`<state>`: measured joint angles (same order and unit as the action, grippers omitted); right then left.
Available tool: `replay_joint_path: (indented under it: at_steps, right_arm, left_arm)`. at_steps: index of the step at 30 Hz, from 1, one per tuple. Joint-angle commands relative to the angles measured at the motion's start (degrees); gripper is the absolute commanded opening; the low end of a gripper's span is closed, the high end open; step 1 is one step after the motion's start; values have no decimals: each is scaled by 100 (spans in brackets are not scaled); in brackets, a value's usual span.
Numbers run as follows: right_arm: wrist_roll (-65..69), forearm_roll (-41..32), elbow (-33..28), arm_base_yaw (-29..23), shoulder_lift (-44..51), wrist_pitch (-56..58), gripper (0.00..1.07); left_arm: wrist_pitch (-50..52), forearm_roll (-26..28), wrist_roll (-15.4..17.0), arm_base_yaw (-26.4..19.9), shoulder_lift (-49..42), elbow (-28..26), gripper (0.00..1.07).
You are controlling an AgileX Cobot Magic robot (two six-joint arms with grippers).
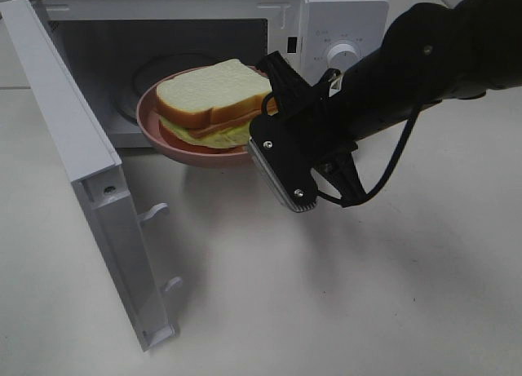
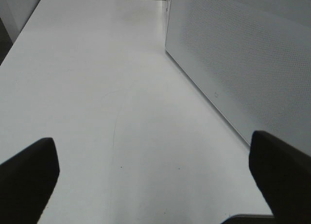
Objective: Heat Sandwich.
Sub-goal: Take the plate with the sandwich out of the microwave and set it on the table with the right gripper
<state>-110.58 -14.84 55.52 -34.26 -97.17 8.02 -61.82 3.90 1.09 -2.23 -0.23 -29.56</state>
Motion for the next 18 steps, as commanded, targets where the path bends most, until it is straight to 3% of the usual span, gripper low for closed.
replay_joint_path:
  at_steps: [1,18]
  right_arm:
    - [120,-80,-252,57,367,-344,0]
    - [372,-80,-1129,57,1301,-361,0]
  left_arm:
    - [34,-6,-6,11,-29,6,100]
    - [34,-6,-6,11,-29,6,100]
